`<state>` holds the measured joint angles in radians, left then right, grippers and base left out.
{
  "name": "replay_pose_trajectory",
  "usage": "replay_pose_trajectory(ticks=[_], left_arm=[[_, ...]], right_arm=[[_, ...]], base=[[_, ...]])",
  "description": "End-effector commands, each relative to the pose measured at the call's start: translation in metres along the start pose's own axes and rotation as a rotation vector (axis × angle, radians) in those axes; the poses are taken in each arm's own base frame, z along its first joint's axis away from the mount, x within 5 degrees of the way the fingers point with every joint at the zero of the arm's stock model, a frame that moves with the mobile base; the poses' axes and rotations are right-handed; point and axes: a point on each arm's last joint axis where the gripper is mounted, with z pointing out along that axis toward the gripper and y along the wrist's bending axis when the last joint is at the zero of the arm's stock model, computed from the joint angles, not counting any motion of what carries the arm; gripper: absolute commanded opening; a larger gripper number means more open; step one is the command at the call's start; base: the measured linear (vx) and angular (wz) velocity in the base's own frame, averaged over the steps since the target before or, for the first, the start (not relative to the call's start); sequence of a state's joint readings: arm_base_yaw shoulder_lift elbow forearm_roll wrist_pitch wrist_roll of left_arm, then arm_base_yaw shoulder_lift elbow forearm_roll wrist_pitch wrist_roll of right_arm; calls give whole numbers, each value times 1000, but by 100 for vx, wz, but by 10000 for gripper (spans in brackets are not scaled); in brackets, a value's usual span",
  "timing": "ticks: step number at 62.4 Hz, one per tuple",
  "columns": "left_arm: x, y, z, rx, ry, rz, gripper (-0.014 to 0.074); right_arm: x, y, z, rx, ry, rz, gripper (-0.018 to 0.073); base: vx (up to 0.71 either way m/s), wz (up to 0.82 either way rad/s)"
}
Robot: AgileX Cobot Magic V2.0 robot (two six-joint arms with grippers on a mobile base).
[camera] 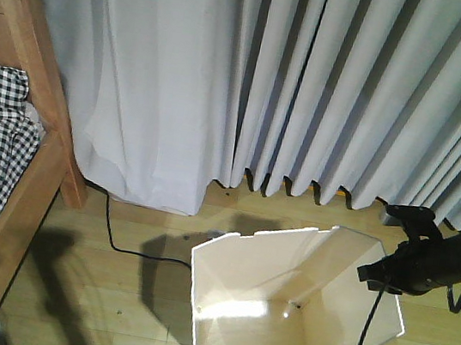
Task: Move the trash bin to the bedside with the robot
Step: 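Drive the held bin up beside the bed near the curtains, then lower the bin to the floor with the right gripper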
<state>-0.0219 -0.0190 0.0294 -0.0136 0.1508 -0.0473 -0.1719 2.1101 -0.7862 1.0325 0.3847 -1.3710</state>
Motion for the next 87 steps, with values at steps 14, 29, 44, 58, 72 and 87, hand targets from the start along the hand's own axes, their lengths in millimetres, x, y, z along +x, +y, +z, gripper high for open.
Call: replay_pose_trajectory(ticks=[14, 29, 44, 58, 72, 87], left_arm=[[2, 0, 1, 9, -60, -12, -6], [2, 0, 1, 9, -60, -12, -6], [2, 0, 1, 9, -60, -12, -6], [2, 0, 1, 9, -60, -12, -6], [2, 0, 1, 9, -60, -12, -6], [2, 0, 1, 9, -60, -12, -6]], right_arm=[[-15, 12, -19, -102, -85, 68, -6], [-23, 2, -13, -37, -146, 209, -6], [-35, -15, 18, -46, -127, 276, -6], [-49, -34, 60, -70, -103, 293, -6], [-56, -50, 96, -78, -91, 308, -6], [-65, -64, 128, -93, -103, 306, -6]], base=[[0, 0], [0, 0], [0, 0], [0, 0], [0, 0], [0, 0]])
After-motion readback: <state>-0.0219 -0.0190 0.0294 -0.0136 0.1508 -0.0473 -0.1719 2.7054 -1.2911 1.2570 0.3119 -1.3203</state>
